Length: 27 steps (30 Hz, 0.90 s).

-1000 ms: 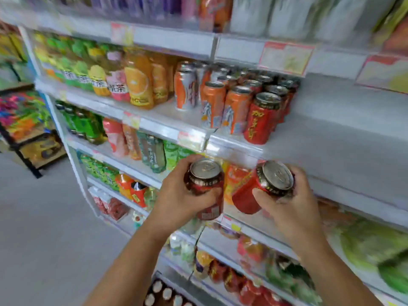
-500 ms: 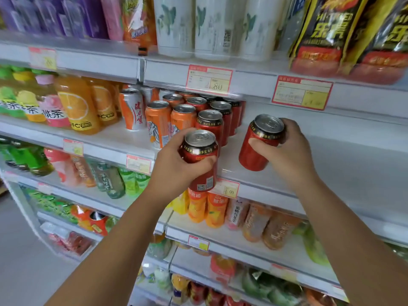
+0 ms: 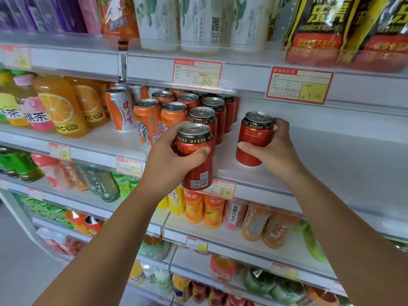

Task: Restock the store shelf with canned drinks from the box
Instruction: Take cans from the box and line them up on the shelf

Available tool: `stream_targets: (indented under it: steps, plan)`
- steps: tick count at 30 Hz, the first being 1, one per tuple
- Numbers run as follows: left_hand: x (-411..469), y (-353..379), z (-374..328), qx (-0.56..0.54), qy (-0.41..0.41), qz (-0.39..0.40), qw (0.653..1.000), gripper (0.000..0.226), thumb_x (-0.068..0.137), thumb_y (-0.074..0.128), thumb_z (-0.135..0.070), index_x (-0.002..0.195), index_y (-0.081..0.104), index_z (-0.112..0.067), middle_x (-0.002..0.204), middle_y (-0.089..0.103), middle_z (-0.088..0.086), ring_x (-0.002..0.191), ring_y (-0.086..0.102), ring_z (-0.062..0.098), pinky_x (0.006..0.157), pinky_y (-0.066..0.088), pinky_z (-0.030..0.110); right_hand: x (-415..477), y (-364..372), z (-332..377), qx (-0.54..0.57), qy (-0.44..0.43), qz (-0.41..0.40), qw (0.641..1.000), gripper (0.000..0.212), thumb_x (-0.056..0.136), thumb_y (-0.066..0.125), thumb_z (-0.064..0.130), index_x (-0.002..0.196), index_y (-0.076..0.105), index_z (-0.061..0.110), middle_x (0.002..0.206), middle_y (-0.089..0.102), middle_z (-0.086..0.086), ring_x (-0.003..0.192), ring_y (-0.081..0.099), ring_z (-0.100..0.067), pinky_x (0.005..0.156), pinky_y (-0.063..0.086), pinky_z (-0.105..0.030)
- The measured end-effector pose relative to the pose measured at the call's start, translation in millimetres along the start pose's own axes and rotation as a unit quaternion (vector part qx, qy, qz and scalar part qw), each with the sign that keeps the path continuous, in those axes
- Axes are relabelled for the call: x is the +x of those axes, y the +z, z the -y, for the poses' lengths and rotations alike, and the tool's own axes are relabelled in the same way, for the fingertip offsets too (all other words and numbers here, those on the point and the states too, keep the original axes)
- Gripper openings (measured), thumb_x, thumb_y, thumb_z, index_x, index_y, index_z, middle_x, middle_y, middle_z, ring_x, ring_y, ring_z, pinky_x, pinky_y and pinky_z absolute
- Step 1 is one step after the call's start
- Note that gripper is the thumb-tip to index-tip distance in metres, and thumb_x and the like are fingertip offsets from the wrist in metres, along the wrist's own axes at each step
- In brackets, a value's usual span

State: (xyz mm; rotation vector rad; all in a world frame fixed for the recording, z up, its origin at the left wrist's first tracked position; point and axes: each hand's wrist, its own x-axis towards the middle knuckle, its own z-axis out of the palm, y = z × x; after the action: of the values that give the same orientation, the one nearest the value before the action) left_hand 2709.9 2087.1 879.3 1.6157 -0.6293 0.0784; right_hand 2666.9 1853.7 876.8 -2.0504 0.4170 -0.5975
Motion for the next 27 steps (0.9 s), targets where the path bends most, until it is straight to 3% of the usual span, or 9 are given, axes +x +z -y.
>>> stream_targets:
  steps: [3,5,8,13,20,24,27]
  plan:
    - [0.1,-0.2,-1.2,0.000,0.000,0.004,1.000,0.045,0.080,0.077,-0.014,0.118,0.061,-0.032,0.103,0.071,-0.018,0.096,0.067,0.001,0.075,0.052,0.011,6.8,-10.2,0.2,0.019,0.018,0.055,0.998,0.085,0.079,0.074,0.016,0.143,0.019,0.026,0.118,0.059,0.004,0.101,0.057,-0.008,0.077,0.040,-0.021]
    - [-0.2,-0.5,-0.6,-0.002,0.001,0.003,1.000,0.045,0.080,0.077,-0.014,0.119,0.061,-0.031,0.104,0.071,-0.017,0.097,0.067,0.001,0.076,0.052,0.012,8.0,-11.1,-2.7,0.034,0.032,0.076,0.996,0.091,0.077,0.076,0.024,0.145,0.016,0.030,0.123,0.056,0.006,0.109,0.055,-0.011,0.087,0.038,-0.027]
    - [-2.7,-0.1,0.5,-0.003,-0.002,0.000,1.000,0.046,0.079,0.078,-0.015,0.119,0.061,-0.031,0.102,0.071,-0.019,0.096,0.067,0.000,0.075,0.052,0.011,7.1,-3.4,-7.4,0.003,0.029,0.038,0.999,0.098,0.066,0.085,0.040,0.139,0.021,0.030,0.127,0.050,0.002,0.113,0.052,-0.016,0.094,0.041,-0.034]
    - [-6.4,-0.3,-1.0,0.006,-0.003,0.007,1.000,0.047,0.077,0.079,-0.014,0.119,0.061,-0.028,0.103,0.071,-0.017,0.096,0.067,0.000,0.076,0.051,0.011,13.1,-6.9,-4.2,0.016,0.033,0.044,0.998,0.081,0.078,0.076,0.015,0.138,0.022,0.021,0.121,0.056,0.000,0.109,0.055,-0.018,0.088,0.040,-0.031]
    - [-4.4,-1.4,-3.4,0.004,0.006,-0.001,1.000,0.049,0.077,0.080,-0.012,0.121,0.061,-0.024,0.104,0.071,-0.015,0.095,0.066,-0.001,0.076,0.049,0.009,35.3,1.2,-7.4,-0.077,0.028,0.022,0.996,0.073,0.072,0.082,0.036,0.131,0.046,0.015,0.130,0.057,-0.005,0.115,0.056,-0.022,0.089,0.041,-0.031]
    - [-0.9,-4.2,-2.9,0.008,0.010,0.002,1.000,0.051,0.076,0.082,-0.014,0.121,0.061,-0.027,0.105,0.072,-0.015,0.098,0.067,0.001,0.080,0.052,0.013,70.9,2.9,-10.8,-0.078,0.033,-0.004,0.996,0.075,0.074,0.082,0.029,0.133,0.041,0.009,0.134,0.055,-0.010,0.121,0.054,-0.027,0.101,0.044,-0.038]
    - [0.5,-6.0,-4.7,0.002,0.016,-0.005,1.000,0.050,0.076,0.082,-0.012,0.120,0.061,-0.027,0.102,0.072,-0.019,0.096,0.067,0.000,0.078,0.051,0.012,94.0,4.9,-16.8,-0.089,0.034,-0.018,0.995,0.071,0.076,0.080,0.029,0.131,0.040,0.008,0.134,0.054,-0.011,0.122,0.054,-0.028,0.101,0.043,-0.039]
